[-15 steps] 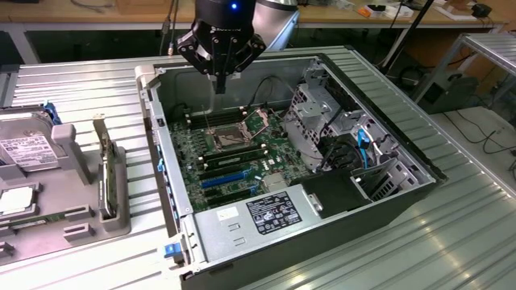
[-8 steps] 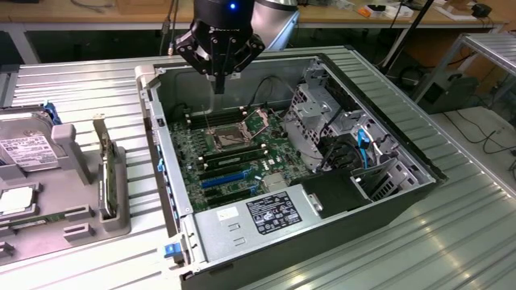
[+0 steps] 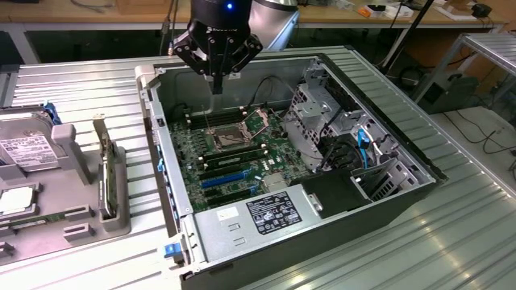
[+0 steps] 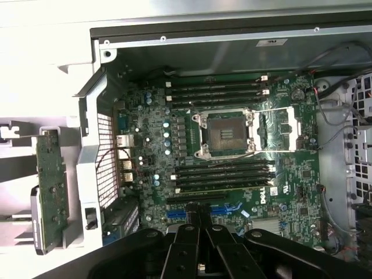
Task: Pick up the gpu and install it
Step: 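Reach for the gpu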
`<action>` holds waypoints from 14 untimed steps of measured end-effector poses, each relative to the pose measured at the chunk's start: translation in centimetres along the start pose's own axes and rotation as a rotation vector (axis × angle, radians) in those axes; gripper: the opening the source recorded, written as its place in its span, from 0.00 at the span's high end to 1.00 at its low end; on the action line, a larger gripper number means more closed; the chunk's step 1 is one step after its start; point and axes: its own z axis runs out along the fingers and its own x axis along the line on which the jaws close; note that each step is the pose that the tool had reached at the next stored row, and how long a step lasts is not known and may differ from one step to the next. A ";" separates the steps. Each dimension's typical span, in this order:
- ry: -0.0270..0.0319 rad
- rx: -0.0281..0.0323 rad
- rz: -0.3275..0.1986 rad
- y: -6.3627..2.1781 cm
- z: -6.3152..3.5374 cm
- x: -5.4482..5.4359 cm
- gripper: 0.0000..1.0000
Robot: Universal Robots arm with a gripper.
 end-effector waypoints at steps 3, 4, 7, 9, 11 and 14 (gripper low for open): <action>0.0000 0.0000 0.000 -0.02 -0.01 0.3 0.89; 0.0000 0.0000 0.000 -0.03 -0.01 0.3 0.89; 0.0000 0.0000 0.000 -0.04 -0.02 0.6 0.89; 0.0000 0.0000 0.000 -0.06 -0.02 0.7 0.89; 0.0000 0.0000 0.000 -0.07 -0.02 0.9 0.89; -0.0001 -0.0001 0.000 -0.09 -0.03 1.2 0.89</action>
